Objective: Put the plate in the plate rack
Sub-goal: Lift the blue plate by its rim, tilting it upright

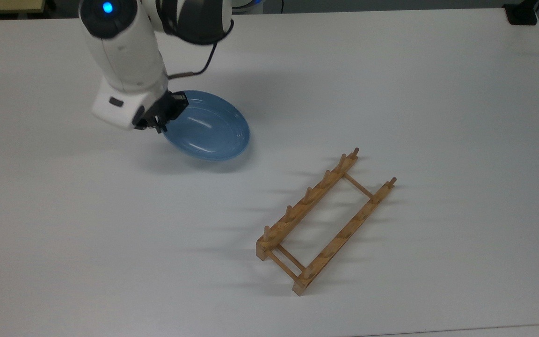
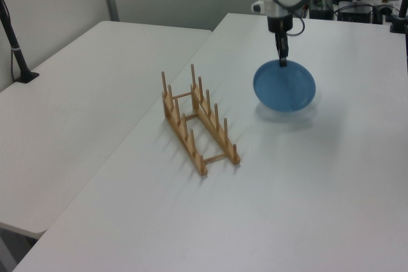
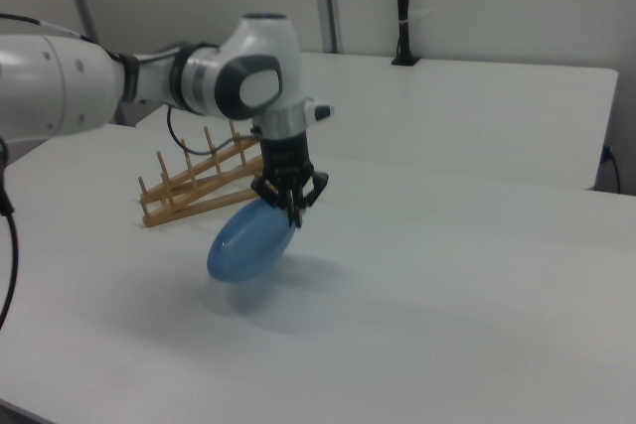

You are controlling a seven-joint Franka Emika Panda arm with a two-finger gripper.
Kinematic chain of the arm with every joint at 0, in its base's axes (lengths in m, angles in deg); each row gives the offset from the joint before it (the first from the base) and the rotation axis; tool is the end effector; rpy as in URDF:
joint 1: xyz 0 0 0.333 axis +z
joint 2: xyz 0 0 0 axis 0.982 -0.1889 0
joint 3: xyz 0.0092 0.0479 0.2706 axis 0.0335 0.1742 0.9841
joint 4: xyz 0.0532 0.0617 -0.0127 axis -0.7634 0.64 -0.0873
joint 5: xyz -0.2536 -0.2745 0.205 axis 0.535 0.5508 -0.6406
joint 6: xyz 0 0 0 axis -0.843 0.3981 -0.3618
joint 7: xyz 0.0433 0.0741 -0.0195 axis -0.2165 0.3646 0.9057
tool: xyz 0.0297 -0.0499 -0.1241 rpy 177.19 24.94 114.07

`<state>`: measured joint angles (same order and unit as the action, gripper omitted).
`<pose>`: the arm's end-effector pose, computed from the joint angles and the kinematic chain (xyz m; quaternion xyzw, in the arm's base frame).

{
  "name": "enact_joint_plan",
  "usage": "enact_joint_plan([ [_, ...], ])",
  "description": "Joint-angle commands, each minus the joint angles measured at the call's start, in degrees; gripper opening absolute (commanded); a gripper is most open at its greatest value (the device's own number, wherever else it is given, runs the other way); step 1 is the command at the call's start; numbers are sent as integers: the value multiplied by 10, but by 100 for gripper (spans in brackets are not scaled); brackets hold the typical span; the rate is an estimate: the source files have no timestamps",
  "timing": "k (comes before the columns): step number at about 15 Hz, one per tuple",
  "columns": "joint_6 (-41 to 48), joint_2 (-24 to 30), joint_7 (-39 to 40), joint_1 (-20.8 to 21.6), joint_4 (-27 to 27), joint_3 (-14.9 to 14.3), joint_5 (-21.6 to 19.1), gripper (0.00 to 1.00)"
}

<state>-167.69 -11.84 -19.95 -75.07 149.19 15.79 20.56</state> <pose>0.6663 -0.0994 0.3365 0.9779 0.2024 -0.0485 0.0203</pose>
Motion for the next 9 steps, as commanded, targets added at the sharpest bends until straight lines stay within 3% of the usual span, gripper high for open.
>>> enact_joint_plan([
  [1,2,58,12,9,4,-6,-3,0],
  [4,-27,76,11,15,-6,-7,38,0],
  [9,-124,83,-49,76,-6,-29,100,0],
])
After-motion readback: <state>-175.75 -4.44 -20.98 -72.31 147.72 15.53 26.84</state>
